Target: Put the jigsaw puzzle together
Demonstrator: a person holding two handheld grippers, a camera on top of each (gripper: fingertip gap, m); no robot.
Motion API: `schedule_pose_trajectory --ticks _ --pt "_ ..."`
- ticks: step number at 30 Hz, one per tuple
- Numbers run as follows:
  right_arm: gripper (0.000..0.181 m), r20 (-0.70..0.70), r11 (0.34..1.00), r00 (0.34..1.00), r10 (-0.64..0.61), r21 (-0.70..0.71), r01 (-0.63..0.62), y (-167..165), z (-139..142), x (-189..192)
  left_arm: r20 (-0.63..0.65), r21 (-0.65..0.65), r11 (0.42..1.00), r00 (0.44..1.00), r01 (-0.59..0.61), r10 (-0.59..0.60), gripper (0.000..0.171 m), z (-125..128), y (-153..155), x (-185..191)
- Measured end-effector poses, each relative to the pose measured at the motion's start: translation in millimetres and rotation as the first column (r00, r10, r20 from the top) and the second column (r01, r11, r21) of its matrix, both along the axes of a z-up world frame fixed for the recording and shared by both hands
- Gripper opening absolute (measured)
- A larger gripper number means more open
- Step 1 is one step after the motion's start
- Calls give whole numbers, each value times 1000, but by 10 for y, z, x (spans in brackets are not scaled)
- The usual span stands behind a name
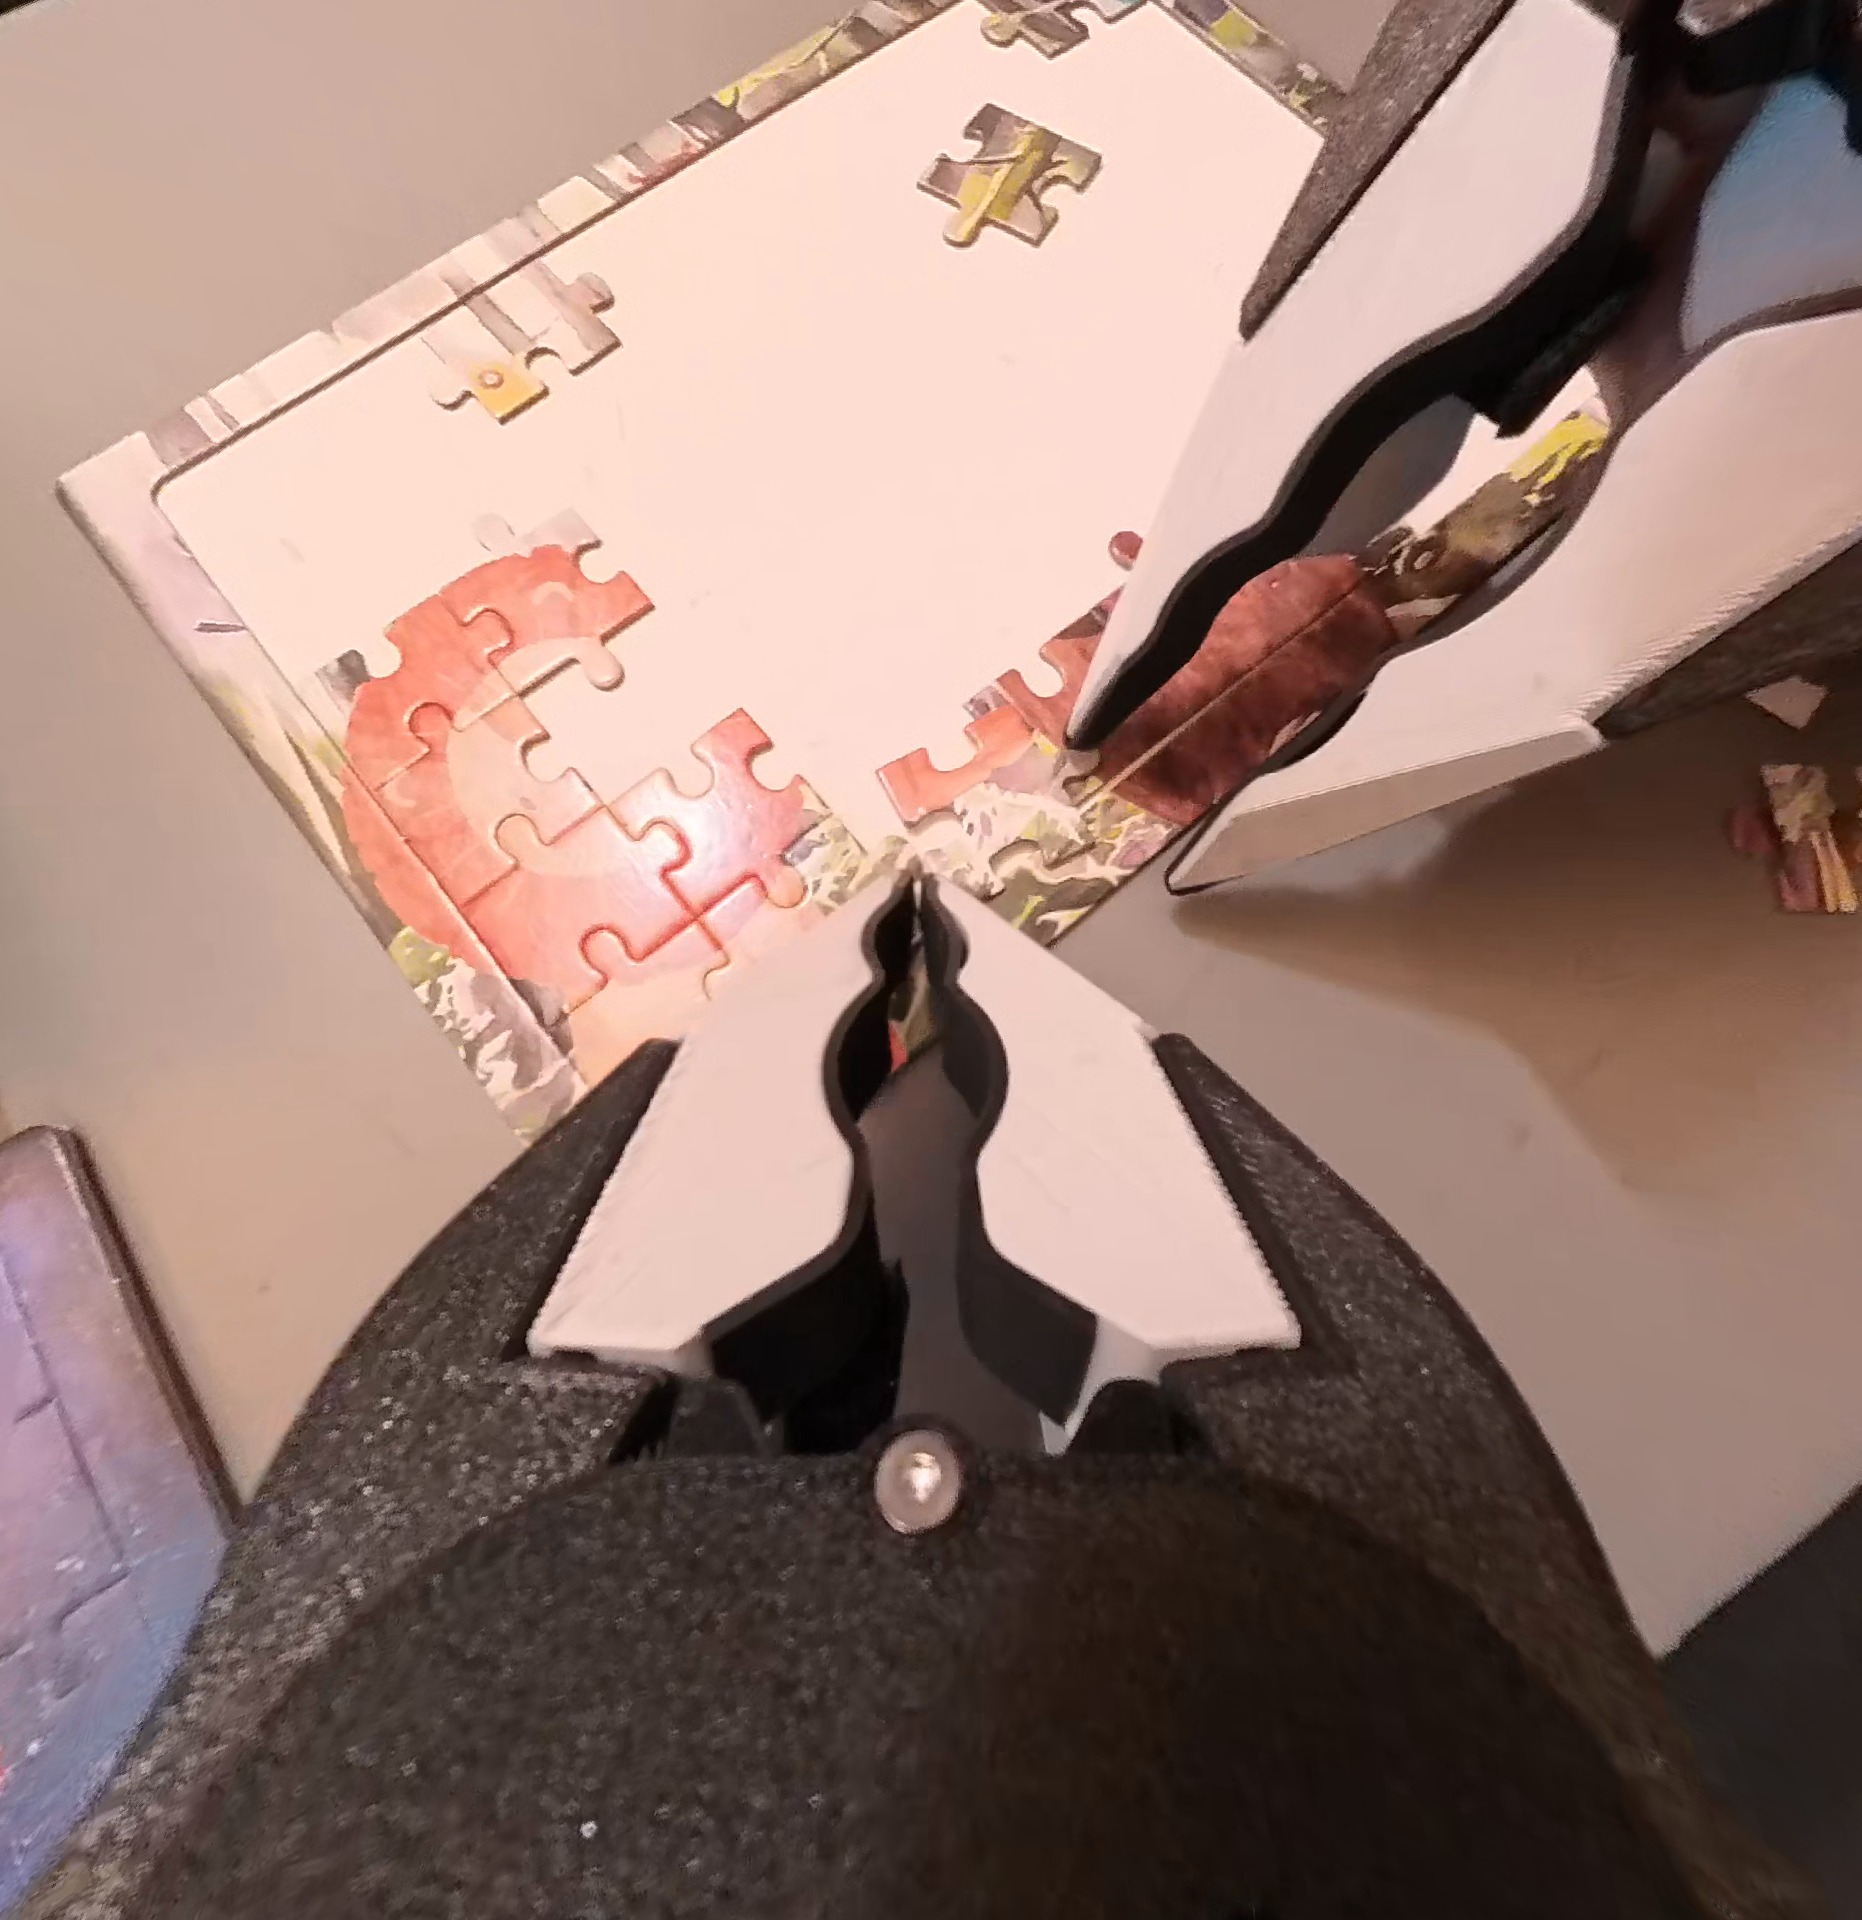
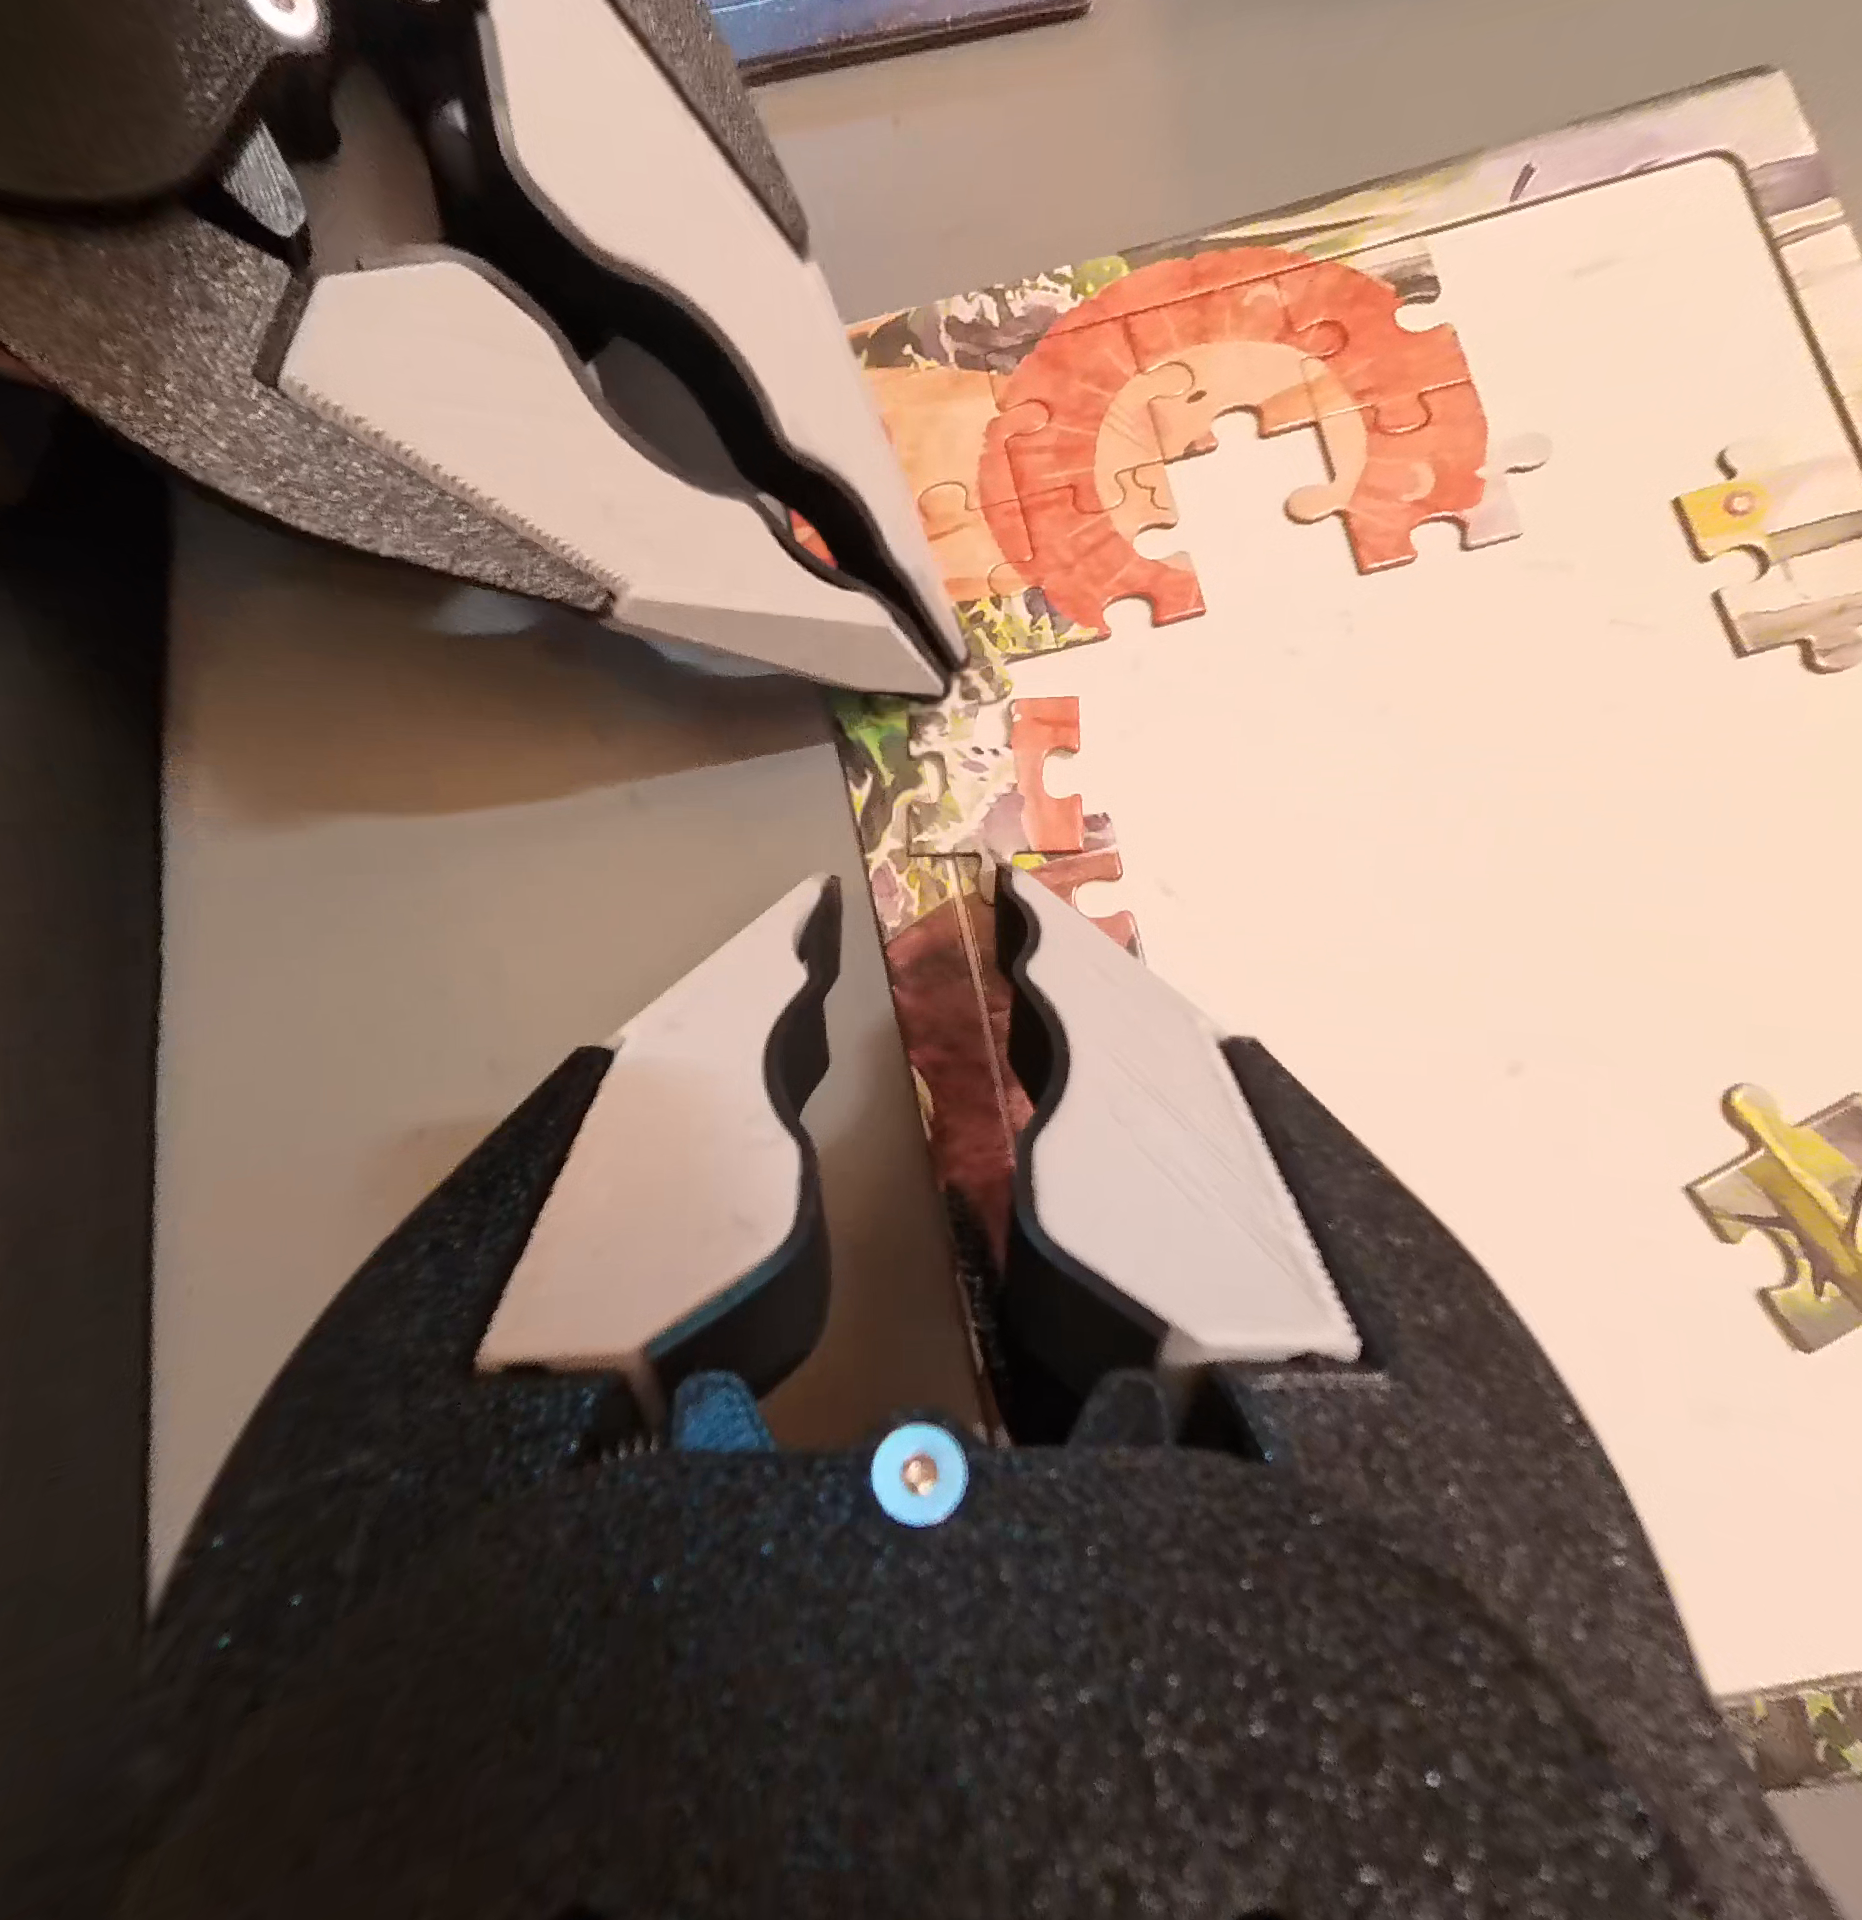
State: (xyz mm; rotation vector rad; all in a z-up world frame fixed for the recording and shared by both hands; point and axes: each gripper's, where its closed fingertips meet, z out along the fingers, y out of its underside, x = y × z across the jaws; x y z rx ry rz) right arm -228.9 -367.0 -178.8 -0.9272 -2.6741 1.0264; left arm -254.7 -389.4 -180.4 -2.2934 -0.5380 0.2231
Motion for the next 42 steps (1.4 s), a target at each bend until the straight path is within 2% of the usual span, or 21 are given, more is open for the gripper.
schedule_pose_trajectory --ticks 14,21,26,30,37,42 --pt "45 -31 1000 999 -29 1 29 25 -2 -78 33 22 998 997 67 -67 0 -1 132 189" --pt "47 -58 999 998 -30 29 32 64 -4 -99 16 13 996 996 93 -93 0 1 238 270" --pt "41 -58 999 997 -43 22 44 76 46 -92 8 37 999 1000 13 -13 1 52 82 83" --pt "40 -20 999 999 -35 39 36 88 -26 -47 81 97 993 995 -64 56 1 66 13 -47" --pt "45 -30 999 999 -21 37 22 66 -31 -49 36 53 999 999 11 -13 0 17 178 72" --pt "47 -41 999 999 -12 29 14 40 -33 -61 84 81 996 996 28 -35 0 21 175 140"
